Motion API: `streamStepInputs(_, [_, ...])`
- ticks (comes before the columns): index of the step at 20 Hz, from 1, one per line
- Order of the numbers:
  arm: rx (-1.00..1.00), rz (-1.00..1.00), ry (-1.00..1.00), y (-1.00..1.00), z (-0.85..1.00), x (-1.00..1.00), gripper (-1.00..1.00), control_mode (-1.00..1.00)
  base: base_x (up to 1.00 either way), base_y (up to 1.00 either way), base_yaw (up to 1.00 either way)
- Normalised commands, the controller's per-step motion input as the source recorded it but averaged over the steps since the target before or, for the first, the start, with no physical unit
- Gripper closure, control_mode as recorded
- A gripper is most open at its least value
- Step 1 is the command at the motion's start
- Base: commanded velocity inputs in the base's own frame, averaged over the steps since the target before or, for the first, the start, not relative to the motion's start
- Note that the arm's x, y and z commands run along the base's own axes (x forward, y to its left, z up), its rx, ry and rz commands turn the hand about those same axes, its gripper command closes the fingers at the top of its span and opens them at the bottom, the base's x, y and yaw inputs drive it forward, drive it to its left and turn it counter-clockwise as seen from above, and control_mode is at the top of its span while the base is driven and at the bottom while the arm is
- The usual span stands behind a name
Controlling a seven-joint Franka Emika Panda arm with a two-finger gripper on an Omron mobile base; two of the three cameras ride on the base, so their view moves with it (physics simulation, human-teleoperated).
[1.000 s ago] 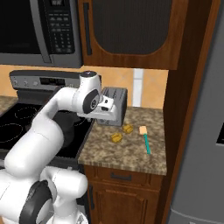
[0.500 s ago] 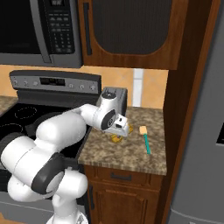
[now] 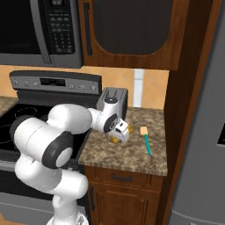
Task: Put the squash and squash in the pot. Retrieve the spatula and lightly stir the vegetables in the pot.
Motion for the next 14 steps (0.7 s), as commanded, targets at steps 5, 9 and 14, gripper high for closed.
streamStepInputs(5, [0.0, -0.15, 0.0, 0.0, -0.22, 0.36, -1.0, -1.0, 0.0, 0.0, 0.0])
streamStepInputs(9, [0.0, -0.09, 0.0, 0.0, -0.32, 0.39, -1.0, -1.0, 0.0, 0.0, 0.0])
streamStepInputs(14, [0.0, -0.01, 0.0, -0.01, -0.12, 0.17, -1.0, -1.0, 0.0, 0.0, 0.0])
